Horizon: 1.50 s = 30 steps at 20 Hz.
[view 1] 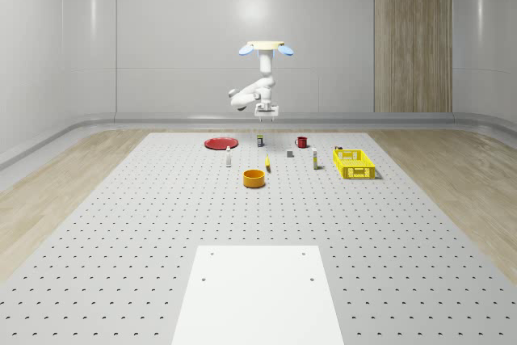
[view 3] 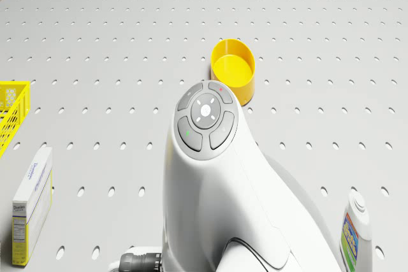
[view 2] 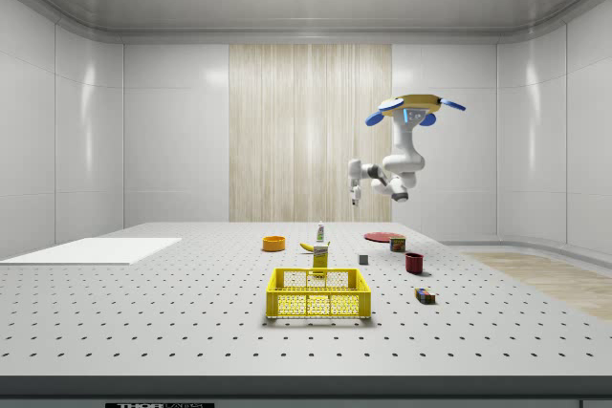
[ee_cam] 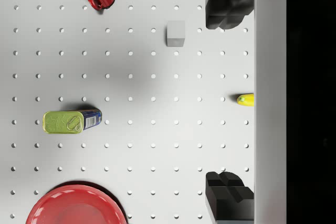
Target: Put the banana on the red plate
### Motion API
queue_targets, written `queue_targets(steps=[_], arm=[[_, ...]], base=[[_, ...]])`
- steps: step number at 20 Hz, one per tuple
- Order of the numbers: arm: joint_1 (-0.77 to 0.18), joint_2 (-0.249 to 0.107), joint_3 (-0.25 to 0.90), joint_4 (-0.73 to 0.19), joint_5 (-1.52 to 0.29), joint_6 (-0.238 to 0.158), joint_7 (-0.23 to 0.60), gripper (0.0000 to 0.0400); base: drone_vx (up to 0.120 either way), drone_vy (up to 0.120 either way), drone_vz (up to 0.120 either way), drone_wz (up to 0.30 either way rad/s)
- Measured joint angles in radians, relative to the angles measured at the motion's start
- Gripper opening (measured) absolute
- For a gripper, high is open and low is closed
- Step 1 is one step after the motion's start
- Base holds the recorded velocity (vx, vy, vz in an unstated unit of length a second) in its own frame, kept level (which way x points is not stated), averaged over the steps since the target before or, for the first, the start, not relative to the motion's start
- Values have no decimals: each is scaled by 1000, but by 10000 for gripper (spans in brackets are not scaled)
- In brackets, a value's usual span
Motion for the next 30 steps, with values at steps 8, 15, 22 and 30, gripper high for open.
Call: queue_targets(steps=[8,15,22,30], arm=[[-21,-43,17,3,21,34,18,400],[-34,-77,29,5,39,65,30,400],[-45,-110,39,8,56,95,41,400],[-56,-146,48,10,74,128,51,400]], base=[[120,0,-120,0],[120,0,-120,0],[120,0,-120,0],[100,25,-50,0]])
